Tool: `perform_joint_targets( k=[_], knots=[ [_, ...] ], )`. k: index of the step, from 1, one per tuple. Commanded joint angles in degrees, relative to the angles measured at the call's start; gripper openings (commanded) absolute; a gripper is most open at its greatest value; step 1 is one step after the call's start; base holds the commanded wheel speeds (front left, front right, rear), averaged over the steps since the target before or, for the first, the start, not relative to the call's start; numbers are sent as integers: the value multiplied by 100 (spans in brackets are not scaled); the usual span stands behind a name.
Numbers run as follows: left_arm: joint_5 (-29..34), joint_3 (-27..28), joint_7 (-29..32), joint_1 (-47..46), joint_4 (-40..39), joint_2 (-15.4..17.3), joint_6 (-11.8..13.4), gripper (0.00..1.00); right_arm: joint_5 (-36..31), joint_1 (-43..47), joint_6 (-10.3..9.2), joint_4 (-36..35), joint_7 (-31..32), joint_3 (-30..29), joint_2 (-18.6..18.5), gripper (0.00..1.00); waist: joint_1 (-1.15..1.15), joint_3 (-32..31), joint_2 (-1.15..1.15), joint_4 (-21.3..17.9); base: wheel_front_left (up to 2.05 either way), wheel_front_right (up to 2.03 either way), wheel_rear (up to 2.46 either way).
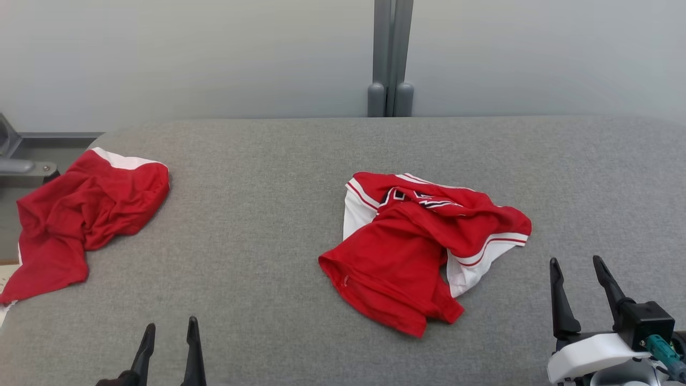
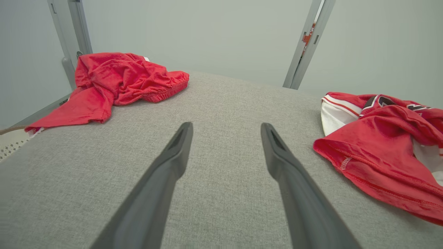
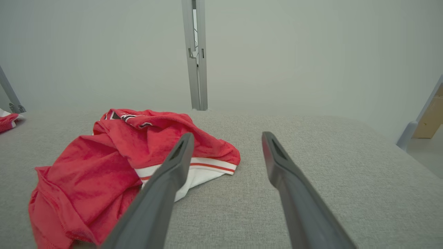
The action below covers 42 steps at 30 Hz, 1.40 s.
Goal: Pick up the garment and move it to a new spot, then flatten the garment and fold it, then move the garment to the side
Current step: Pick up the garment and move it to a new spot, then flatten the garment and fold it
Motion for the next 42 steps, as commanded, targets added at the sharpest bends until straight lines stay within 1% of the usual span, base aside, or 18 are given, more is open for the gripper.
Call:
perform_joint_targets(
  k=[1,4,8,21,30,32,36,37,38,42],
  knots=[
    [84,90,-3,123,-70,-53,-87,100,-56,77,-6,21,-4,-16,-16,100,0,-32,0,0,0,0,0],
    [168,252,-3,240,-140,-76,-217,100,-50,117,-6,48,-4,-21,-17,100,0,-30,0,-28,0,0,0],
    [149,325,-3,276,-129,-98,-305,100,-21,104,-6,75,-4,-36,-17,100,0,-20,0,-47,0,0,0],
    [43,274,-3,198,-37,-100,-294,100,55,12,-6,130,-4,45,-17,100,0,-16,0,-160,0,0,0],
    [-29,206,-3,23,-175,-99,-257,100,61,-34,-6,102,-4,85,-17,100,0,-46,0,-358,0,0,0],
    [-71,106,-3,-85,-233,-99,-266,100,58,-55,-6,85,-3,93,-17,100,0,-25,0,-418,0,0,0],
    [-105,-313,-3,-413,-133,-100,-340,100,42,-121,-6,22,-4,124,-17,100,0,59,0,-534,0,0,0],
    [-158,-605,-2,-668,146,-95,-378,100,8,-147,-6,-6,-4,155,-16,100,0,132,0,-604,0,0,0],
    [-232,-734,-3,-805,267,-96,-400,100,-8,-163,-6,-12,-4,170,-16,100,0,171,0,-642,0,0,0],
    [-882,-1360,206,-1370,1017,-95,-437,100,-27,-232,-6,-28,-3,225,-17,100,0,307,0,-831,0,0,0]
  ],
)
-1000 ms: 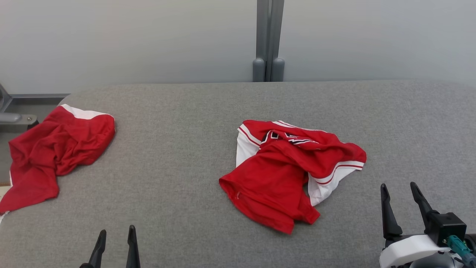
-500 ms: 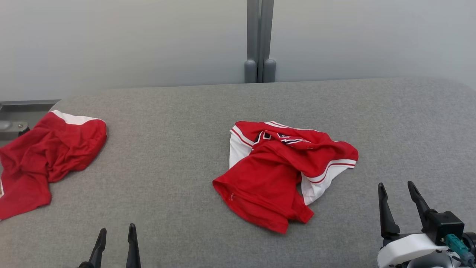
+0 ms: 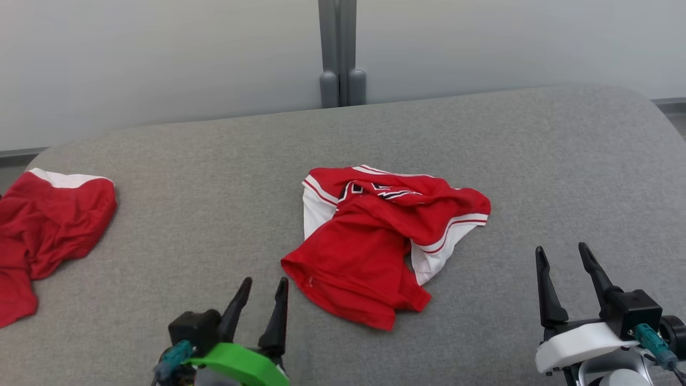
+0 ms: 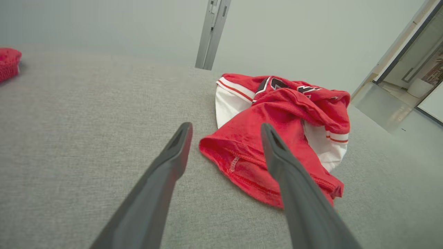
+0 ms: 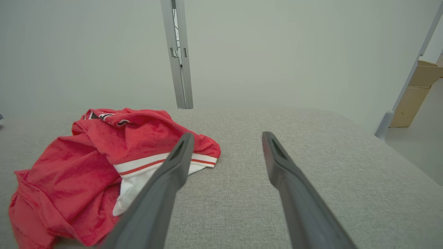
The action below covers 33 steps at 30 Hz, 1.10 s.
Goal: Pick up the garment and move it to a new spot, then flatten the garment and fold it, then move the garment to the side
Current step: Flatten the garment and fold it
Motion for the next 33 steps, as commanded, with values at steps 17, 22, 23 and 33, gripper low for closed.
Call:
perform_joint_targets(
  k=[17,22,23,33],
  knots=[
    [-1320,-709,469,-1427,1793,21,16,100,94,-188,-6,-46,-3,21,-17,100,0,499,0,-732,0,0,0],
    [-1401,-661,382,-1616,2119,23,2,100,104,-240,-6,-43,-3,29,-17,100,0,535,0,-788,0,0,0],
    [-1407,-667,384,-1658,2192,28,0,100,102,-255,-6,-44,-3,33,-17,100,0,540,0,-800,0,0,0],
    [-1518,-605,185,-1995,2835,56,-14,0,98,-301,-6,-39,-3,48,-17,100,0,579,0,-955,0,0,0]
  ],
)
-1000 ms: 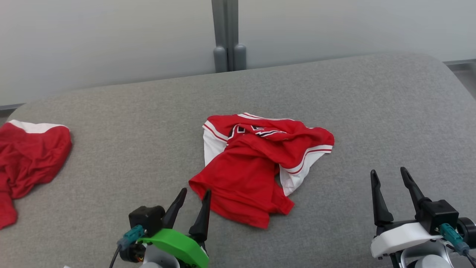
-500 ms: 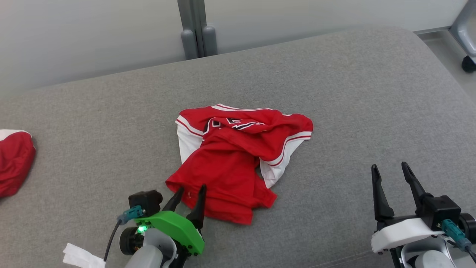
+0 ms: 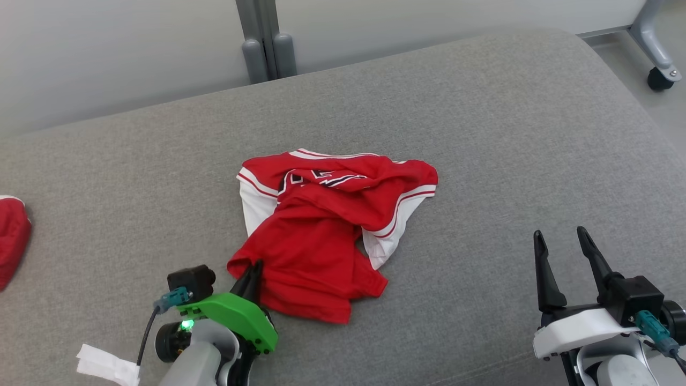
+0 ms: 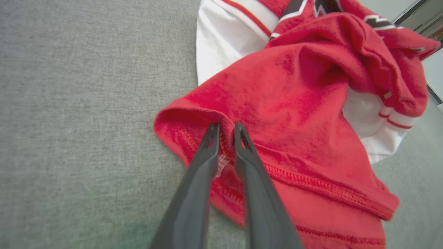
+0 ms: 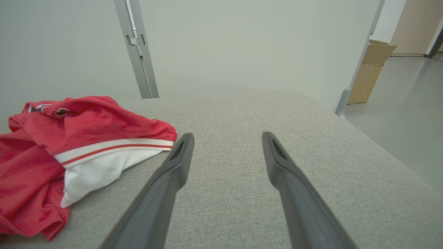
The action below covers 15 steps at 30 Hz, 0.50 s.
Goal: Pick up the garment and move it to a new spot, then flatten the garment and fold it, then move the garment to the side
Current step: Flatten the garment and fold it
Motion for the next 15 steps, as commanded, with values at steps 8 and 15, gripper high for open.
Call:
perform_joint_targets(
  k=[8,15],
  knots=[
    [-120,336,-362,-557,-499,359,-41,0,95,15,-6,29,-4,-92,-17,100,0,-29,0,-96,0,0,0],
    [-62,573,-284,-1158,-1552,872,-7,0,187,96,-6,95,-4,-47,-16,100,0,-212,0,-162,0,0,0]
  ],
)
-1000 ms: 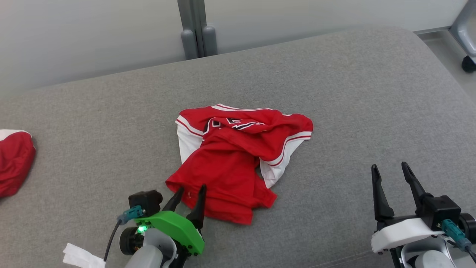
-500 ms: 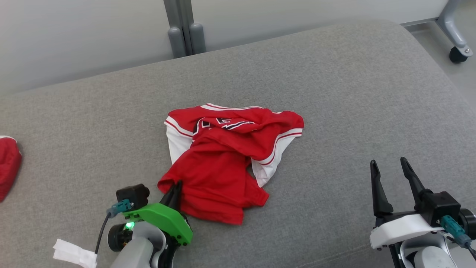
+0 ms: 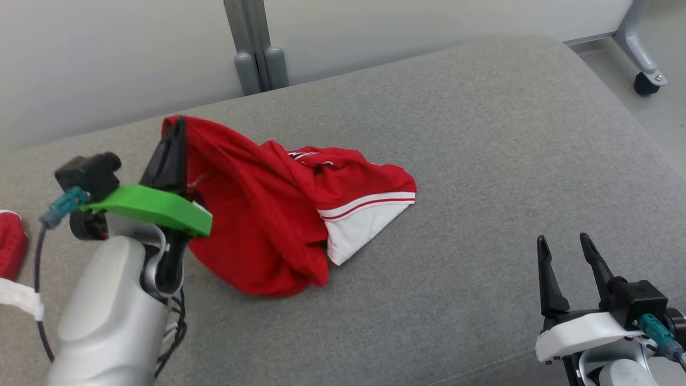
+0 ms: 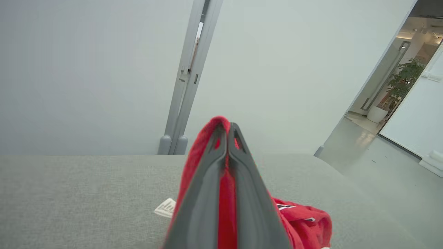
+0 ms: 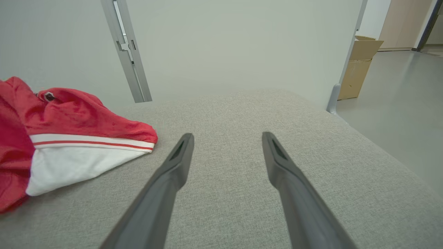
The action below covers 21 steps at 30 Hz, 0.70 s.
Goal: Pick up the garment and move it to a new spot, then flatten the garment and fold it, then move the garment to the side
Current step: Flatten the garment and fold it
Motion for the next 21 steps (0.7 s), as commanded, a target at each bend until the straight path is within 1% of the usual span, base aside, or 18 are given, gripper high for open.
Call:
perform_joint_targets(
  k=[1,6,9,13,16,21],
  knots=[
    [24,43,91,-170,-196,131,37,0,42,65,-6,18,-4,17,-15,100,0,-82,0,-47,0,0,0],
    [24,115,536,-475,-853,458,139,0,44,125,-6,55,-4,46,-16,100,0,-240,0,-136,0,0,0],
    [-65,145,743,-468,-1241,557,202,0,42,145,-6,53,-4,22,-17,100,0,-287,0,-180,0,0,0],
    [-168,183,962,-137,-1755,664,294,0,57,223,-6,37,-3,-41,-15,100,0,-329,0,-184,0,0,0],
    [-185,179,1011,128,-2106,732,381,0,36,250,-6,31,-4,-95,-15,100,0,-349,0,-145,0,0,0],
    [-374,134,1048,988,-2773,648,516,0,-14,354,-6,29,-4,-166,-14,100,0,-391,0,-32,0,0,0]
  ],
)
